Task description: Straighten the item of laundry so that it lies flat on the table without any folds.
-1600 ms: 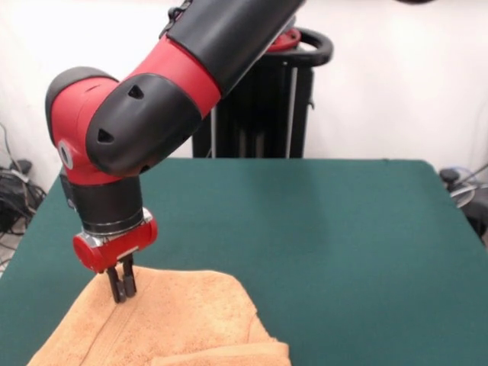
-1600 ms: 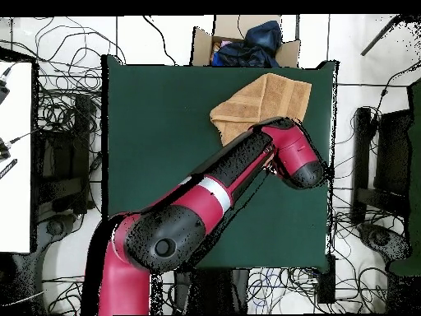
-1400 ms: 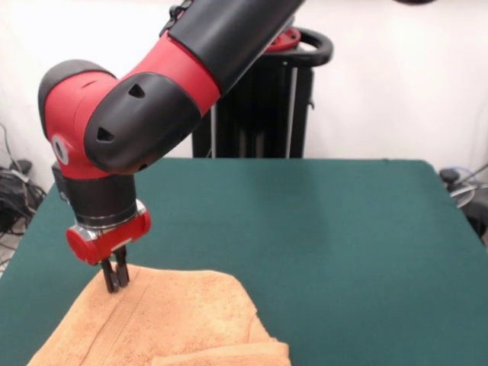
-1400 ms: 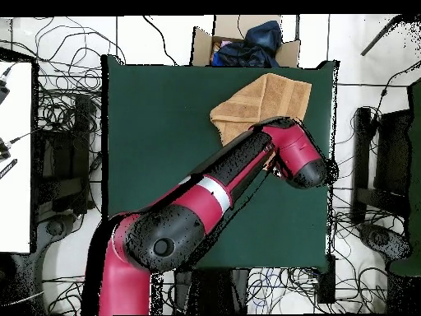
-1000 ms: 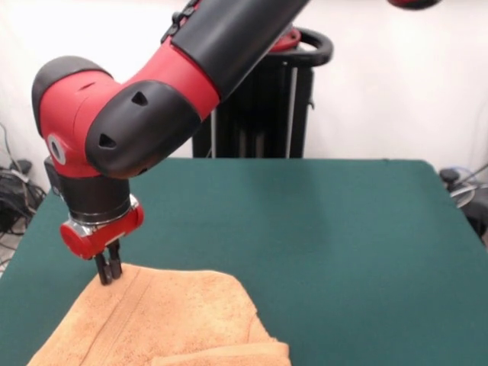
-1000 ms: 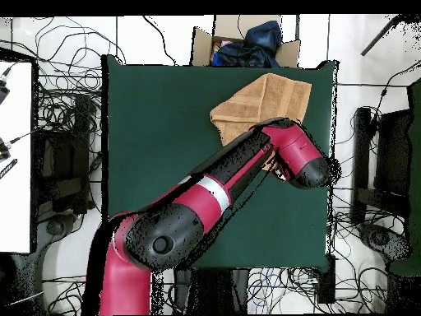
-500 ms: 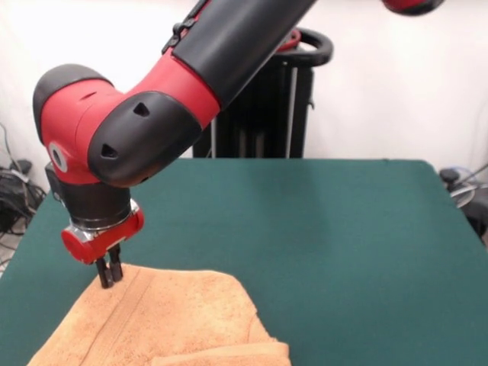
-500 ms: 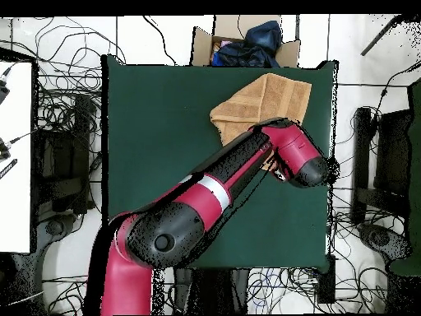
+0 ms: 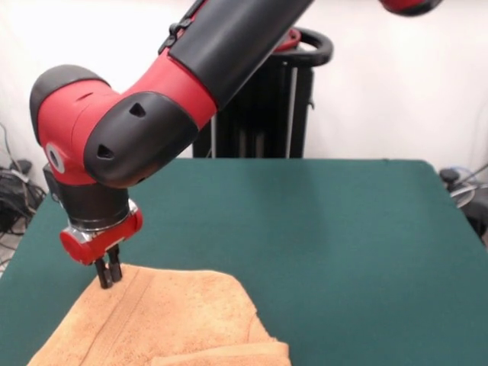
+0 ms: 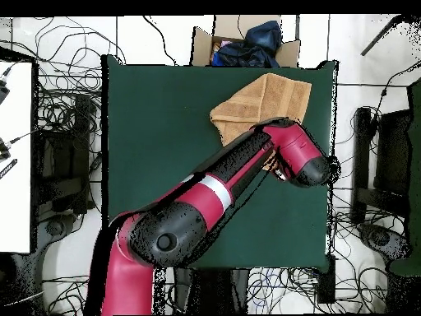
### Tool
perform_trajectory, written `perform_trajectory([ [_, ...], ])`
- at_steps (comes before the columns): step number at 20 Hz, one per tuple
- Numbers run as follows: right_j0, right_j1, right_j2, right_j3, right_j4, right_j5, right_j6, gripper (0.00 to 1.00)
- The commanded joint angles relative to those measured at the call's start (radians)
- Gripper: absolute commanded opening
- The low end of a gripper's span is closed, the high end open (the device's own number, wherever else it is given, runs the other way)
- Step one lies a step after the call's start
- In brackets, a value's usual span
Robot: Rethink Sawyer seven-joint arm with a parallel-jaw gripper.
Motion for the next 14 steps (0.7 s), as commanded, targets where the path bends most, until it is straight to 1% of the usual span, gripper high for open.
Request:
perform_trajectory([
  [1, -0.032, 0.17, 0.165, -0.193, 0.007, -0.062, 0.242, 0.0],
  [5, -0.022, 0.24, 0.109, -0.238, -0.052, -0.081, 0.306, 0.0],
  [8, -0.009, 0.298, 0.04, -0.262, -0.098, -0.078, 0.38, 0.0],
  [10, -0.003, 0.33, 0.004, -0.27, -0.113, -0.065, 0.414, 0.0],
  [14, -0.001, 0.363, -0.023, -0.286, -0.113, -0.075, 0.451, 0.0],
])
